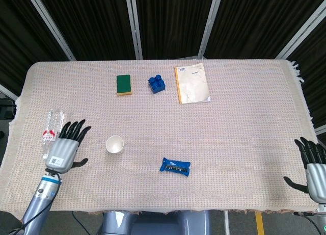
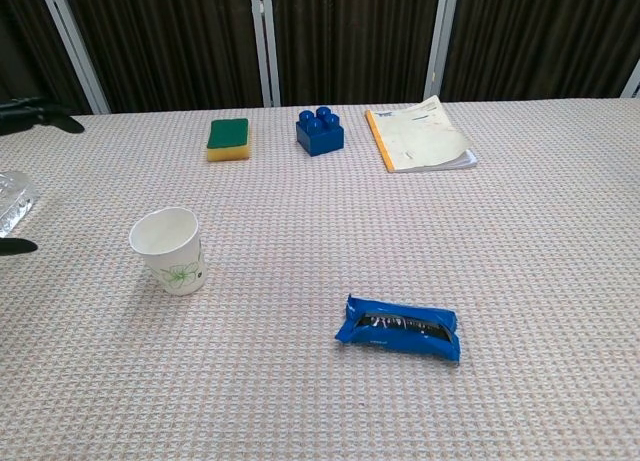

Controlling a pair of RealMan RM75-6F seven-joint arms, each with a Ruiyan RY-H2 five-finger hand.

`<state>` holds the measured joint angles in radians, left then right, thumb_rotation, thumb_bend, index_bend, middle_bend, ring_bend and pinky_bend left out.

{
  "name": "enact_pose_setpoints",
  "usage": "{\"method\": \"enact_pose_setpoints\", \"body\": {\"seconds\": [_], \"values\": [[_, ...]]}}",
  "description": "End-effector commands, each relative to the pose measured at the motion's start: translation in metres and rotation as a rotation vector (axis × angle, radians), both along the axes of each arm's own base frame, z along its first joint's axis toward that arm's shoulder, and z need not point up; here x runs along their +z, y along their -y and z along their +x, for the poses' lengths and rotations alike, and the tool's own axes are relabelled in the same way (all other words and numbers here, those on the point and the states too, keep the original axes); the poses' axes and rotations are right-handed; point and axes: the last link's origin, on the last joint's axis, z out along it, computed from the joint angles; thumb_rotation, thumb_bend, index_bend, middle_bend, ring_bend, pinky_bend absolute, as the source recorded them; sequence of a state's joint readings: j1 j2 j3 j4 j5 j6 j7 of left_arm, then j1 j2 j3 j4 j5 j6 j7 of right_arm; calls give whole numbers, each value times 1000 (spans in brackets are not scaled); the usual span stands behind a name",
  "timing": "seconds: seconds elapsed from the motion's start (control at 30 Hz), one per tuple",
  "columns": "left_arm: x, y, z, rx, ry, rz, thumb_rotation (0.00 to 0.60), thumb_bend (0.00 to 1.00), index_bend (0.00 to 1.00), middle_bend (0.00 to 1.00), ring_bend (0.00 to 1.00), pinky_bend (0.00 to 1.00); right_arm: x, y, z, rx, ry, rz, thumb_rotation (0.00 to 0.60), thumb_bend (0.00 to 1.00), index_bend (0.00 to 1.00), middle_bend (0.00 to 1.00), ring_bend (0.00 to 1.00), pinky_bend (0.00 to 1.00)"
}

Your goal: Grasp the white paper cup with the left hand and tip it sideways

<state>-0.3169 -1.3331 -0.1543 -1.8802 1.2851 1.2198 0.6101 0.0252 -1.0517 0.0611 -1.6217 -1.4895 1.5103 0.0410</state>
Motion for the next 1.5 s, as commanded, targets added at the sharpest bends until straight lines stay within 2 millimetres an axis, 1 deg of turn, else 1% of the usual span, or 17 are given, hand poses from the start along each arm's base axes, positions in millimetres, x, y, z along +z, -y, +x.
{"method": "enact_pose_setpoints", "body": {"seconds": [0.03,0.3,0.47,0.67,0.87,0.93,1.03,1.1,1.27,1.37,1.43,1.5], "values": [[-18,-14,21,0,-10,-47,600,82,131,0,0,0,1,0,-1,-3,5,2,600,0,0,0,0,0],[-43,-28,39,42,-32,-122,600,83,206,0,0,0,3,1,-2,-6,12,1,600,0,0,0,0,0],[-57,-34,45,54,-47,-147,600,83,207,0,0,0,4,1,-2,-8,17,1,600,0,0,0,0,0],[-67,-42,51,64,-68,-154,600,84,207,0,0,0,5,1,-3,-14,18,5,600,0,0,0,0,0],[-74,-49,57,75,-74,-151,600,86,214,0,0,0,4,1,-3,-17,21,12,600,0,0,0,0,0],[-75,-50,58,76,-76,-151,600,86,242,0,0,0,5,1,-4,-19,21,13,600,0,0,0,0,0],[-78,-51,57,82,-92,-157,600,85,347,0,0,0,5,1,-3,-19,21,14,600,0,0,0,0,0],[-81,-52,56,88,-107,-162,600,86,390,0,0,0,5,1,-3,-17,22,12,600,0,0,0,0,0],[-83,-52,54,108,-87,-171,600,125,433,0,0,0,5,1,-3,-16,23,11,600,0,0,0,0,0],[-76,-52,59,107,13,-162,600,126,440,0,0,0,4,1,-4,-18,21,13,600,0,0,0,0,0],[-75,-50,62,109,96,-167,600,124,441,0,0,0,4,2,-3,-18,21,13,600,0,0,0,0,0],[-74,-50,63,108,143,-171,600,123,441,0,0,0,4,1,-3,-18,21,13,600,0,0,0,0,0]]}}
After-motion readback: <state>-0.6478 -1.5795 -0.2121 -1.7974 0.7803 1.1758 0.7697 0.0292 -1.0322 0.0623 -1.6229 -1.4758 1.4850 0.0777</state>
